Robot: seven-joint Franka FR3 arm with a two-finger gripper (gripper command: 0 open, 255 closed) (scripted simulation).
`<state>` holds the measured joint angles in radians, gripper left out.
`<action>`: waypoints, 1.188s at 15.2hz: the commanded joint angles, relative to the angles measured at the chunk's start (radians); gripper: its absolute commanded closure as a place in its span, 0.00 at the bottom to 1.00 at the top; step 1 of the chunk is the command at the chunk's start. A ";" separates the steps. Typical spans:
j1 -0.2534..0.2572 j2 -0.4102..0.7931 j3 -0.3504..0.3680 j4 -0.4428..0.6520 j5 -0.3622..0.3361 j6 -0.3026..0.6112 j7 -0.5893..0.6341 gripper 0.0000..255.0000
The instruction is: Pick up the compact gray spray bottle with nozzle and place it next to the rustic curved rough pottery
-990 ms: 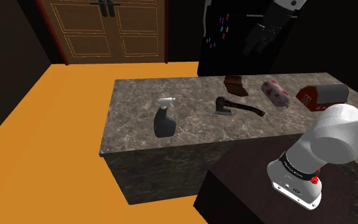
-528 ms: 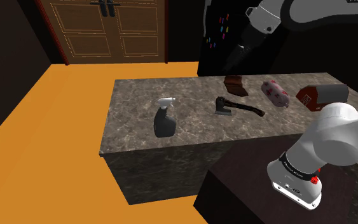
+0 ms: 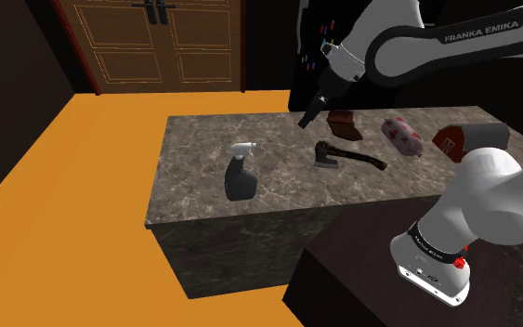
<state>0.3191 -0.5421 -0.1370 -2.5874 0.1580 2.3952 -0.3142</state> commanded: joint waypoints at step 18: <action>0.512 0.557 -0.166 0.139 0.764 0.443 -0.993 0.00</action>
<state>0.8249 -0.0077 -0.3051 -2.4600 0.8789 2.8329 -1.2675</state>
